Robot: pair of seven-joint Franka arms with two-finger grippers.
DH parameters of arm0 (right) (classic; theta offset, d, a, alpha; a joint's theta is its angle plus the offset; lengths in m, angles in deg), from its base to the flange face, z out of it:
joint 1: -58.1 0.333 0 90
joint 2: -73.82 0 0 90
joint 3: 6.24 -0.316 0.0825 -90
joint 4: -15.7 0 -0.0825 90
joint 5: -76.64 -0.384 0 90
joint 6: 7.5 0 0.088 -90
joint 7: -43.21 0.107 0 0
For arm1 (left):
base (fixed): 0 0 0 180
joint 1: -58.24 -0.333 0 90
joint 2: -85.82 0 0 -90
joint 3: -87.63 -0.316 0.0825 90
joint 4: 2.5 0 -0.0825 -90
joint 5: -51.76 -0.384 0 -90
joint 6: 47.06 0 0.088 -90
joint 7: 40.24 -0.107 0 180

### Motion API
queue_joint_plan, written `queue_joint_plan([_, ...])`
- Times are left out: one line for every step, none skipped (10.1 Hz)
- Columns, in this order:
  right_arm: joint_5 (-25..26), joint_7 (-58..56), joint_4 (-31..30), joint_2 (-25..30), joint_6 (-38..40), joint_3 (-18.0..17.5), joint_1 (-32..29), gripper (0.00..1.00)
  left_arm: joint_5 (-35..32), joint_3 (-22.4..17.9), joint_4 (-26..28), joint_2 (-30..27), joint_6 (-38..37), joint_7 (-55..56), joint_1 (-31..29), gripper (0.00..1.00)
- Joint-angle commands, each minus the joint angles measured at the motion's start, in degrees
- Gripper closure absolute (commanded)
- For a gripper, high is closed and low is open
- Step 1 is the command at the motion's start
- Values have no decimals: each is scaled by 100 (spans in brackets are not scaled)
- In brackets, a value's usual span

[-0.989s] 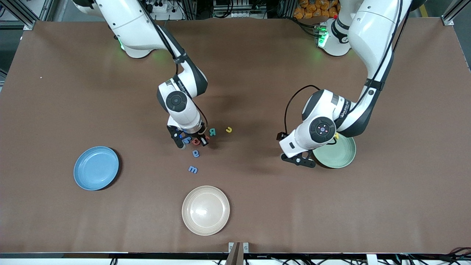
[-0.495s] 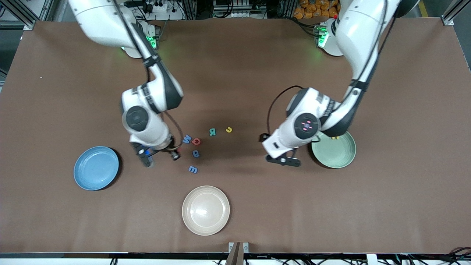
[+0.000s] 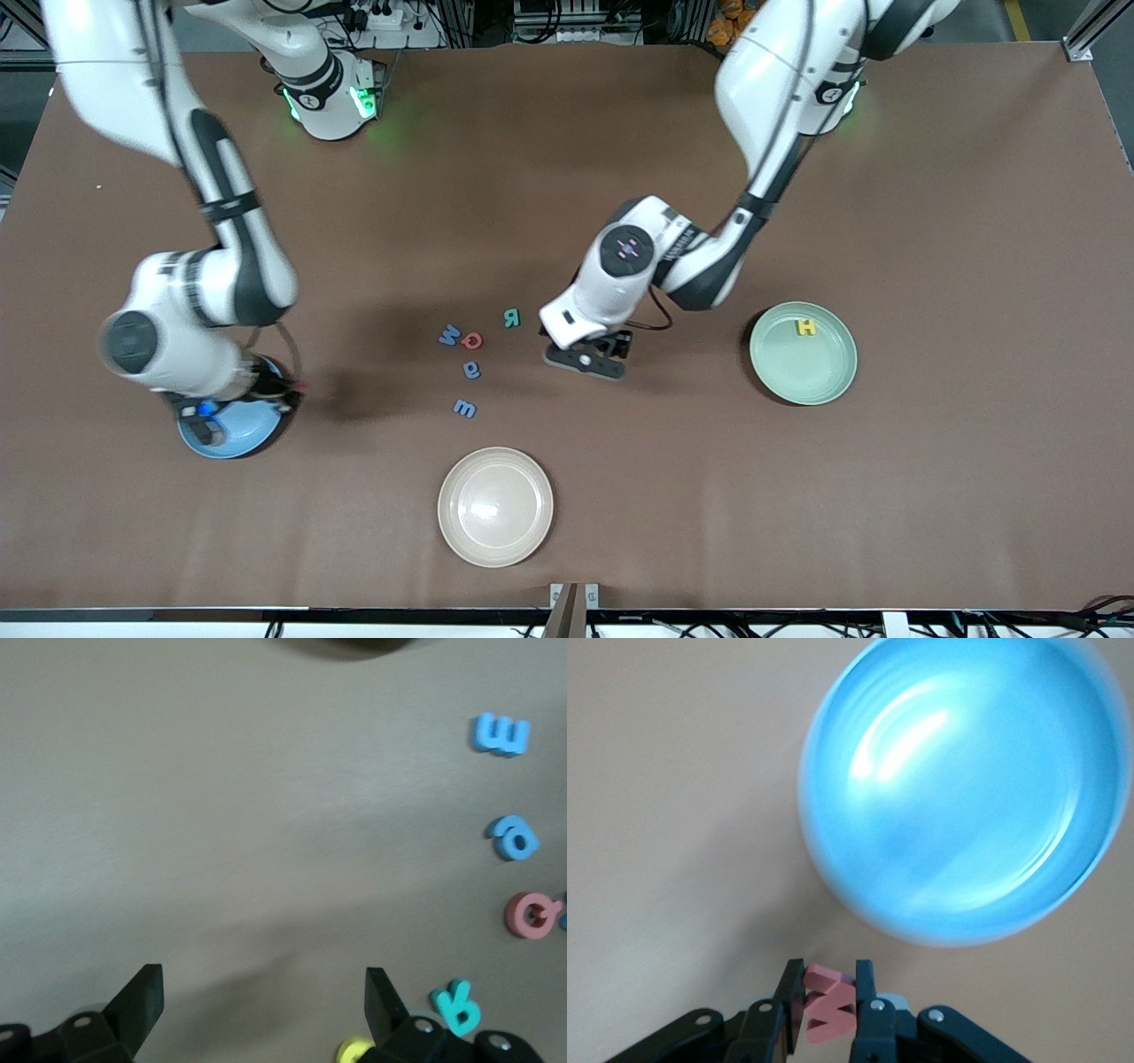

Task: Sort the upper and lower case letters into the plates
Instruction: 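Drop the w in the blue plate while the left gripper reaches letters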

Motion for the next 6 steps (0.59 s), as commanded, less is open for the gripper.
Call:
queue_joint_plan([405, -527, 51, -88, 35, -105, -376, 100, -165, -546, -193, 188, 422, 507, 753, 0])
queue_joint_plan([555, -527, 51, -131, 18, -97, -412, 100, -192, -564, -219, 232, 572, 587, 955, 0])
queue_joint_plan([574, -527, 60, -201, -26, -97, -455, 100, -192, -791, -219, 241, 617, 936, 1253, 0])
queue_joint_plan([583, -527, 60, -237, -26, -105, -508, 85, -192, -1019, -245, 346, 635, 1435, 1543, 0])
queue_joint_plan([601, -527, 51, -246, -35, -97, -509, 12, -201, -1239, -385, 512, 635, 1971, 1833, 0])
queue_joint_plan([653, -562, 42, -246, -18, -97, -543, 0, -201, -1563, -499, 688, 635, 2351, 2150, 0])
